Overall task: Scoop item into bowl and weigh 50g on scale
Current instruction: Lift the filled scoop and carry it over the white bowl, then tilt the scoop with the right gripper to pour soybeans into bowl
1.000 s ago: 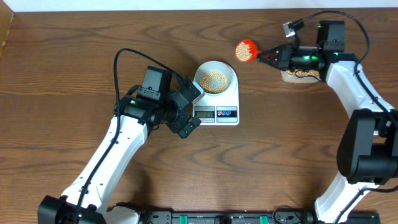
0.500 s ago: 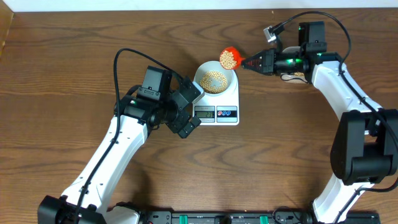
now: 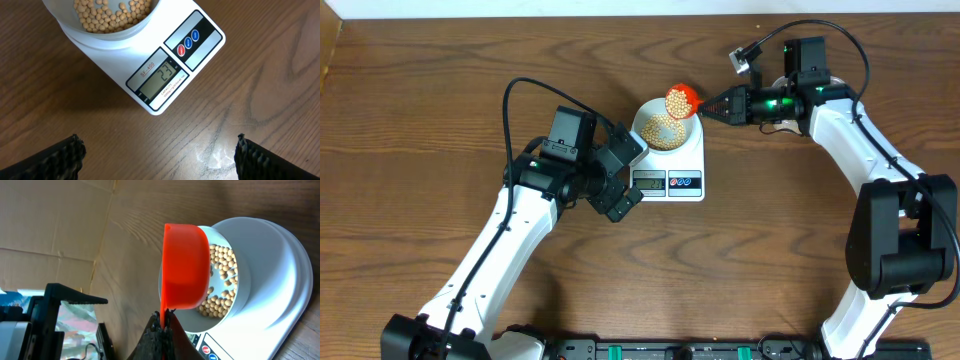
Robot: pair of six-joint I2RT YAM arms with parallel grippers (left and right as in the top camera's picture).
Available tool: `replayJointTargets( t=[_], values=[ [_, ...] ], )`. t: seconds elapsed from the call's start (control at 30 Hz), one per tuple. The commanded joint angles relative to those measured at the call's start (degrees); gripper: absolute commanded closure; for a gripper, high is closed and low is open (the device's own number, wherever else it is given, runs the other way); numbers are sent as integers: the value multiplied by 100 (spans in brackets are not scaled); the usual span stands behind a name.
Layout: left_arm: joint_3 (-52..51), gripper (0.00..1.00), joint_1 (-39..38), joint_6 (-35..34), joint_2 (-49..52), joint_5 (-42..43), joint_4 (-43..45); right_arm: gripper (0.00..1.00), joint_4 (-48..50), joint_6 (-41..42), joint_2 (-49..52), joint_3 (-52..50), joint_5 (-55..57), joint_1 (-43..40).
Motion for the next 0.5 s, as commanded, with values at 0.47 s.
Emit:
replayJointTargets(
  t=[0.47],
  values=[
    [129, 2, -7, 96, -76, -11, -15, 99, -367, -859, -247, 66, 1019, 527]
  ],
)
